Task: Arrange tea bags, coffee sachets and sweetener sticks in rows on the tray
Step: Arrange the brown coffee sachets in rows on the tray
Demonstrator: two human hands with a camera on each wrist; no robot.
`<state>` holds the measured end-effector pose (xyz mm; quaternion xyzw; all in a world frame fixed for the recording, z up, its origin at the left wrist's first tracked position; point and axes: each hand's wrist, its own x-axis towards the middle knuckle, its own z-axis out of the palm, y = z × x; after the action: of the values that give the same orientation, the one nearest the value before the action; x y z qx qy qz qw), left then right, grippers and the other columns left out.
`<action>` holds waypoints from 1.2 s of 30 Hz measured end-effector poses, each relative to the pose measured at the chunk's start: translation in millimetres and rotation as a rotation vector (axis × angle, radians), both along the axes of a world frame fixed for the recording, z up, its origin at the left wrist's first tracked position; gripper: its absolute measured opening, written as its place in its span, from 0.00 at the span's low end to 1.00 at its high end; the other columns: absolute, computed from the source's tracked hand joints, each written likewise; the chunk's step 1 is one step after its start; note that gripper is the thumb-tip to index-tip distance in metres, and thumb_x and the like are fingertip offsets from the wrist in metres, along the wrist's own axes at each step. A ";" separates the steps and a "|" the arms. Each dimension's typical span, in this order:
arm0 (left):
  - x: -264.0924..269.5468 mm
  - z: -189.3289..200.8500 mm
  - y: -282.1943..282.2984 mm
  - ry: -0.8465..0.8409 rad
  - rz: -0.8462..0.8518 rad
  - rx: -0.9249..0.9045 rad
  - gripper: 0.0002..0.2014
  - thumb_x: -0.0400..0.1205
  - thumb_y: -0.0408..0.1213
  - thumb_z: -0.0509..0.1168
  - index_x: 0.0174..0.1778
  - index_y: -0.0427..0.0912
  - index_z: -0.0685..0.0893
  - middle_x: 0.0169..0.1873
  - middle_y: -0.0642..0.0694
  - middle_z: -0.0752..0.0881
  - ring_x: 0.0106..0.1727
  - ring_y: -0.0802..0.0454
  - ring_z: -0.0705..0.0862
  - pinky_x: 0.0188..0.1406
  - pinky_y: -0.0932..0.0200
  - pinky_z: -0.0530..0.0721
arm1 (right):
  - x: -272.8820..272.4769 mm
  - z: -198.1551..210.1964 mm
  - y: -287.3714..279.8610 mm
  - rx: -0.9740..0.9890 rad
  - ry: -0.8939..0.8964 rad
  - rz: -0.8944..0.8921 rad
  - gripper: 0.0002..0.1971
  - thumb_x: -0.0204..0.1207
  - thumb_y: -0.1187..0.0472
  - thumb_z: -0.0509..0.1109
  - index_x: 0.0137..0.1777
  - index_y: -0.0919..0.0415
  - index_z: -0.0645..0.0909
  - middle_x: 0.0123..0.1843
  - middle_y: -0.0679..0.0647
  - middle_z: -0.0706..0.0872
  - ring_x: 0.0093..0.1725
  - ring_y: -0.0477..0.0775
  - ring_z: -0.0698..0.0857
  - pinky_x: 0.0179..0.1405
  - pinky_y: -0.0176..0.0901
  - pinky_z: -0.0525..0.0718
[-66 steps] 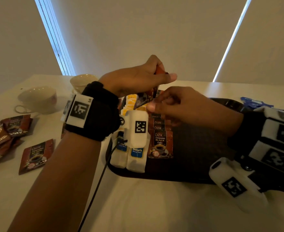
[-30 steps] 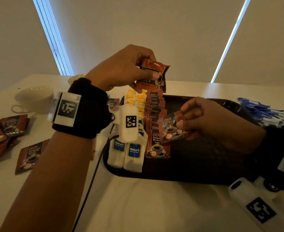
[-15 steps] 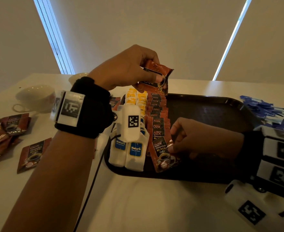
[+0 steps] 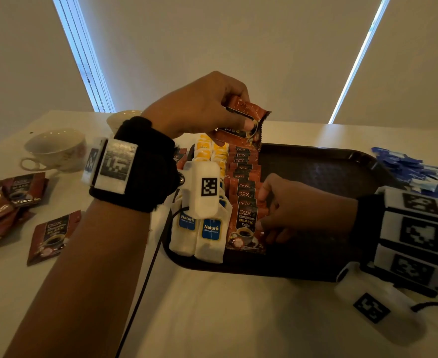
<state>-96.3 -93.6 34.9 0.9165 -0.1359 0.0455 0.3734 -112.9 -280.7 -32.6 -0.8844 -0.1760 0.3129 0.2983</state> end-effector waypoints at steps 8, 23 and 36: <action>-2.5 0.3 -0.1 0.051 -0.023 0.008 0.11 0.77 0.38 0.70 0.53 0.39 0.82 0.47 0.45 0.86 0.43 0.50 0.89 0.33 0.59 0.90 | -0.6 8.4 -1.5 -0.067 -0.211 0.074 0.20 0.72 0.53 0.73 0.56 0.53 0.66 0.42 0.49 0.82 0.34 0.43 0.83 0.28 0.31 0.81; -7.6 2.3 -9.9 0.259 -0.150 0.004 0.12 0.72 0.32 0.74 0.50 0.40 0.82 0.35 0.44 0.91 0.32 0.54 0.88 0.30 0.67 0.85 | 12.7 29.6 -7.3 0.438 -0.566 -0.142 0.06 0.71 0.59 0.75 0.45 0.58 0.84 0.39 0.51 0.88 0.38 0.46 0.88 0.44 0.40 0.88; -4.9 -0.3 -6.7 0.115 -0.043 0.033 0.13 0.77 0.45 0.70 0.54 0.43 0.81 0.40 0.49 0.89 0.38 0.58 0.89 0.36 0.62 0.88 | -4.7 8.2 -20.2 0.129 0.138 -0.086 0.16 0.69 0.70 0.74 0.53 0.58 0.76 0.42 0.57 0.89 0.37 0.51 0.90 0.29 0.36 0.85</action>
<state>-101.1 -100.3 34.6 0.9206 -0.1346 -0.0174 0.3661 -117.6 -300.9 -24.4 -0.8466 -0.1365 0.3478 0.3790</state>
